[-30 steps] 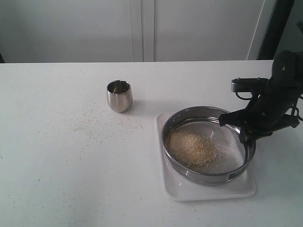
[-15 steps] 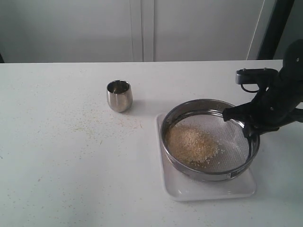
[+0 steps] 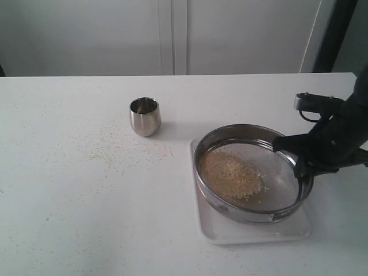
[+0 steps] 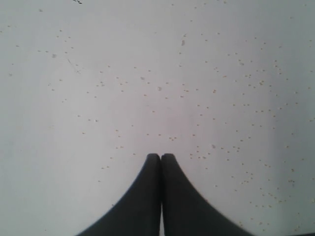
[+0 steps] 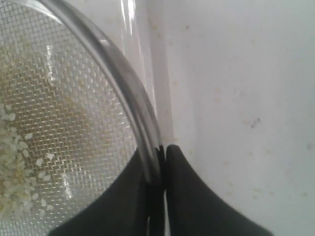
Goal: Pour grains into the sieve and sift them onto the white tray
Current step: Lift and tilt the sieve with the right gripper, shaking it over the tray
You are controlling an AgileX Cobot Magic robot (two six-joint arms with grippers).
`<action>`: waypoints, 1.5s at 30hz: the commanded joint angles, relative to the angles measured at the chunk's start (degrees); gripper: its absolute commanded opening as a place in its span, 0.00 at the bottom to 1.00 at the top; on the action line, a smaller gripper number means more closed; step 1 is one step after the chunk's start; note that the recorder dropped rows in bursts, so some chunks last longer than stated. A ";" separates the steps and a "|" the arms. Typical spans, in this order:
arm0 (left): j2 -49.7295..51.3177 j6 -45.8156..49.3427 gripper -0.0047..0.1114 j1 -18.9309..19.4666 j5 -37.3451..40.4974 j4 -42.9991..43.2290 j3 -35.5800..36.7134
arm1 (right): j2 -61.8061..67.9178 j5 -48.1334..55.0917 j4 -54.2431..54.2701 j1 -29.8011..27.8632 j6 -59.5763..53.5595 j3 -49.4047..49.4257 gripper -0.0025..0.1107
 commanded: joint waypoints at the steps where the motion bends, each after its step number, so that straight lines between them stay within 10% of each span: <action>1: -0.44 0.15 0.04 0.17 1.00 -0.40 0.23 | -4.75 -4.17 3.07 -1.07 -1.65 3.13 0.02; 22: -0.44 0.15 0.04 0.17 1.00 -0.40 0.23 | -3.73 -9.33 5.00 -0.97 -0.19 2.13 0.02; 27: -0.44 0.15 0.04 0.17 1.00 -0.40 0.23 | 0.74 6.97 0.67 -0.87 0.34 -3.90 0.02; 35: -0.44 0.15 0.04 0.17 1.00 -0.40 0.23 | -3.00 -3.76 -0.21 -0.36 1.56 -0.22 0.02; 40: -0.44 0.15 0.04 0.17 1.00 -0.40 0.23 | 0.88 8.62 -4.38 -0.22 4.58 -6.98 0.02; 45: -0.44 0.15 0.04 0.17 1.00 -0.40 0.23 | -7.36 -2.99 -5.68 0.99 4.58 1.96 0.02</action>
